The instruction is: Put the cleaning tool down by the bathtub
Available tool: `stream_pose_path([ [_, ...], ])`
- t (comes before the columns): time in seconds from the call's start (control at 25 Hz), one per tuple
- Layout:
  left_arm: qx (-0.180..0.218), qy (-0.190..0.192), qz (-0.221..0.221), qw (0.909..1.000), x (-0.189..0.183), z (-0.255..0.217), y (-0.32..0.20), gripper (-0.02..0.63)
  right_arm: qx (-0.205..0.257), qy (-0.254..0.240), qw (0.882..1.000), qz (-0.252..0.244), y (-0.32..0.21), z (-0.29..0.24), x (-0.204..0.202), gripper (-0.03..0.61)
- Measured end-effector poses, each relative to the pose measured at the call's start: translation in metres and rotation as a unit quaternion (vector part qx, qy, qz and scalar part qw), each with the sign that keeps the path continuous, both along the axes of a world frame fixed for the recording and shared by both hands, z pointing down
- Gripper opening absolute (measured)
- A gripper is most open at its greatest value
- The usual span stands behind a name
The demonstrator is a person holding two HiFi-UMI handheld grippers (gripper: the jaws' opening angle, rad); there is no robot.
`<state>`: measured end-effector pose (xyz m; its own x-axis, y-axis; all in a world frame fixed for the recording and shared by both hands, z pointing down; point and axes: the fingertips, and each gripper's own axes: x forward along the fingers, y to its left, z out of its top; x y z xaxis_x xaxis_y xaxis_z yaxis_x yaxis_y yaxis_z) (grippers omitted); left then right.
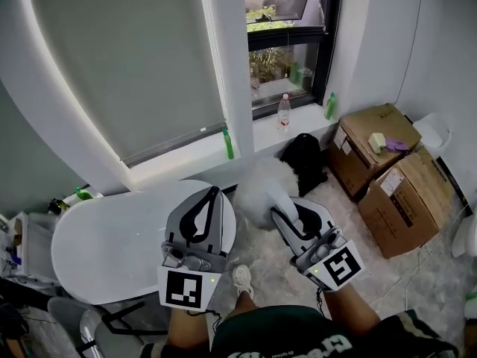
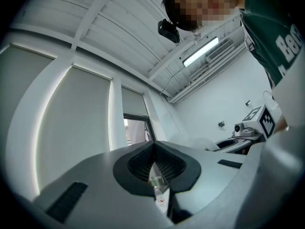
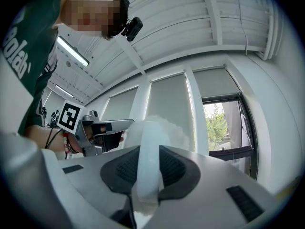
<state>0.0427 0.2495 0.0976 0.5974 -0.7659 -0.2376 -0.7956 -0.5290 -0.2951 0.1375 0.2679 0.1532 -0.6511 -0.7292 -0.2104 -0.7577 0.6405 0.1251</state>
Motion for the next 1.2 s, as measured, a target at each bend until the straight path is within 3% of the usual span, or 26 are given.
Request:
stream_pose_path([
  [0.16, -0.008, -0.012, 0.005, 0.9999, -0.006, 0.005, -0.035, 0.006, -0.012, -0.005, 1.0, 0.012, -0.035, 0.0, -0.005, 0.092],
  [0.28, -0.009, -0.02, 0.008, 0.9997, -0.012, 0.006, -0.062, 0.008, 0.007, -0.015, 1.0, 0.014, -0.062, -0.01, -0.011, 0.092],
  [0.52, -0.012, -0.016, 0.02, 0.9996, -0.026, 0.005, -0.113, 0.008, -0.011, -0.006, 0.999, 0.036, -0.107, -0.005, -0.021, 0.092],
  [1.2, -0.012, -0.006, 0.044, 0.999, -0.058, 0.01, -0.21, 0.006, 0.002, -0.005, 0.998, 0.06, -0.199, -0.004, -0.054, 0.092],
])
